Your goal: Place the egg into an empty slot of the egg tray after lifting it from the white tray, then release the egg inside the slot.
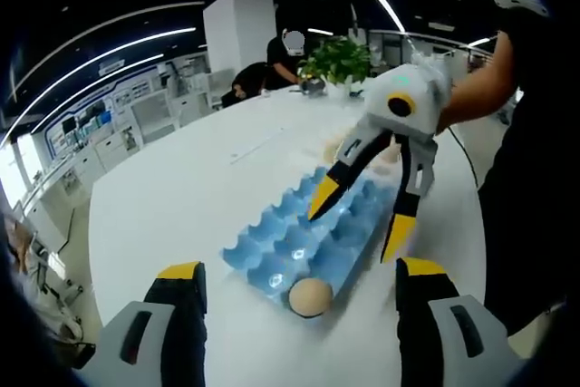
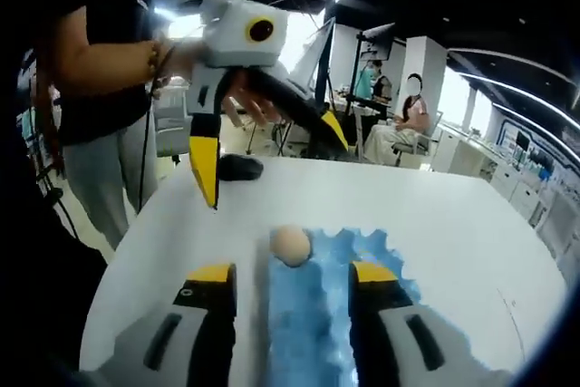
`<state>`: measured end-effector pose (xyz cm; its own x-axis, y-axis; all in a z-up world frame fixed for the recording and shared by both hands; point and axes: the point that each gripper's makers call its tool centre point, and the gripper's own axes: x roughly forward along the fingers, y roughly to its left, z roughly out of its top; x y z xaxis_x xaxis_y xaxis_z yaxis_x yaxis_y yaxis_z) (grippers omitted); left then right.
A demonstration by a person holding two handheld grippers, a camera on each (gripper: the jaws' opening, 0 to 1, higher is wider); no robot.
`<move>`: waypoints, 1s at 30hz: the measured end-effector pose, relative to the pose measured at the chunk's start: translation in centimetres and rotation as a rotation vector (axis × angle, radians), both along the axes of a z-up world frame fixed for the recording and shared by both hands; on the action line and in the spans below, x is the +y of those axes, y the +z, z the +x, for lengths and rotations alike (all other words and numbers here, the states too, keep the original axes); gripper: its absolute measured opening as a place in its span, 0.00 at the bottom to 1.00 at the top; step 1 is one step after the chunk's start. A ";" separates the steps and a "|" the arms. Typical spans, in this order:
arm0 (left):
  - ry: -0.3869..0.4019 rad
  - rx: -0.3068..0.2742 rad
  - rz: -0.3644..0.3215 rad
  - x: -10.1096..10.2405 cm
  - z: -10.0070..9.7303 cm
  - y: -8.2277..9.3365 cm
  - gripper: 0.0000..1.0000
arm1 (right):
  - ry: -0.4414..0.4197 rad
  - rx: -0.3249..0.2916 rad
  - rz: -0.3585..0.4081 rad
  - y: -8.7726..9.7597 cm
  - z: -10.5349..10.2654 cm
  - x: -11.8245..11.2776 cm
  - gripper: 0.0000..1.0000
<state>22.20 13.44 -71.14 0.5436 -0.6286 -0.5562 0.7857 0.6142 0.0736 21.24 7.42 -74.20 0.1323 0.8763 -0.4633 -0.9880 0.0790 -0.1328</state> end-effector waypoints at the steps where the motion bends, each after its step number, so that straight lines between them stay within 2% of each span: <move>1: 0.004 0.005 0.003 0.0 0.0 0.0 0.89 | -0.026 -0.010 0.005 0.2 0.2 -1.1 0.54; 5: -0.004 -0.013 0.001 -0.2 0.1 0.1 0.86 | -0.112 0.007 0.004 0.5 1.0 -4.6 0.50; 8: 0.008 -0.010 -0.004 -0.2 0.2 0.1 0.87 | -0.159 0.027 0.021 1.0 1.5 -6.1 0.50; 11: 0.007 -0.016 0.001 -0.2 0.3 0.2 0.86 | -0.182 -0.014 0.018 1.5 1.8 -7.6 0.50; 12: 0.008 -0.011 0.000 -0.2 0.3 0.2 0.85 | -0.190 -0.028 0.012 1.4 1.8 -8.4 0.50; 19: 0.005 -0.023 -0.005 -0.6 0.5 0.5 0.84 | -0.272 0.005 -0.022 0.3 2.0 -11.9 0.42; 24: 0.007 -0.028 -0.020 -0.9 0.6 0.8 0.84 | -0.304 0.008 -0.032 -0.2 1.9 -13.6 0.43; 30: 0.010 -0.031 -0.016 -0.8 0.5 0.8 0.83 | -0.345 0.003 -0.081 -1.0 1.9 -16.6 0.43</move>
